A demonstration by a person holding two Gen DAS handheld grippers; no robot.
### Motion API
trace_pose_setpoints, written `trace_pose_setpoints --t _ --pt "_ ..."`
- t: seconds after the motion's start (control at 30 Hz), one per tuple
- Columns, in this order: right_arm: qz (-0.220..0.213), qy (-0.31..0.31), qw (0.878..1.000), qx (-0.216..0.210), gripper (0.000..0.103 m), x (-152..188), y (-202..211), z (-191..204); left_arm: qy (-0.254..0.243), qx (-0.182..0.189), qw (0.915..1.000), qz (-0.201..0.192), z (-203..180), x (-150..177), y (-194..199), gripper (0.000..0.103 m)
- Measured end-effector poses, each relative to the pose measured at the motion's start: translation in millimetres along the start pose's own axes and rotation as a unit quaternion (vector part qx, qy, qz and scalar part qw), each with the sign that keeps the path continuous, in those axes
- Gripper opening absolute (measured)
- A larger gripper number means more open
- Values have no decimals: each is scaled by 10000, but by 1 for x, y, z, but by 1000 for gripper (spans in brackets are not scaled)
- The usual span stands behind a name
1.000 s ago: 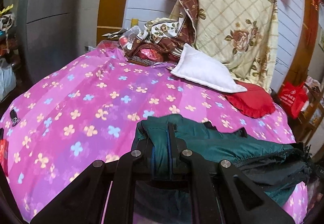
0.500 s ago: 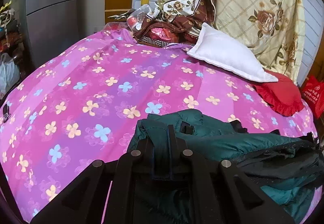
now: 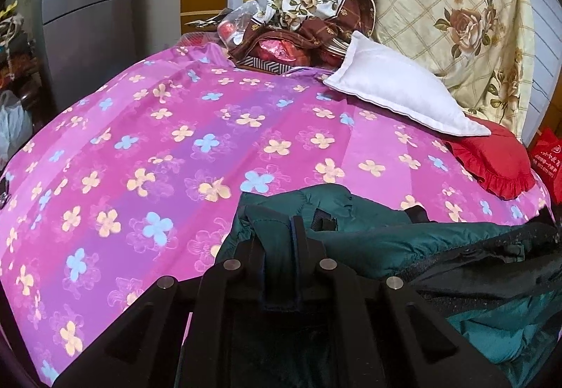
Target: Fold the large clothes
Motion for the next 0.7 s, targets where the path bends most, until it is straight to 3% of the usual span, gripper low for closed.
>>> trace_pose_setpoints --t 0.07,0.2,0.33,0.43,0.57,0.7 --pt "-230 194 9993 240 72 3 19 9 -62 -27 10000 -4 -1 0 -1 0" --pt "-942 403 9933 527 79 4 63 23 -63 -26 10000 -7 -2 1 -1 0" --pt "-874 985 9908 314 79 15 65 61 -59 -8 10000 -30 -2 1 -1 0" --pt "-466 1675 9846 192 79 31 33 100 -49 50 10000 -28 -4 0 -1 0" --pt "-154 2356 9711 349 79 43 -22 145 -17 316 9995 45 -2 -1 1 2" --pt "113 2564 9646 609 79 40 -75 170 206 998 9948 25 8 -8 18 18"
Point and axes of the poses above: each gripper's, at about its wrist camera, not at the fingertips, and y roughly against the way its jaws point, z to its left, x to its underside, the point moved 7 cm from there along -y, roughly the way its jaws point, and after that the axes turned 12 degrees about z, right-handed, at the moved point
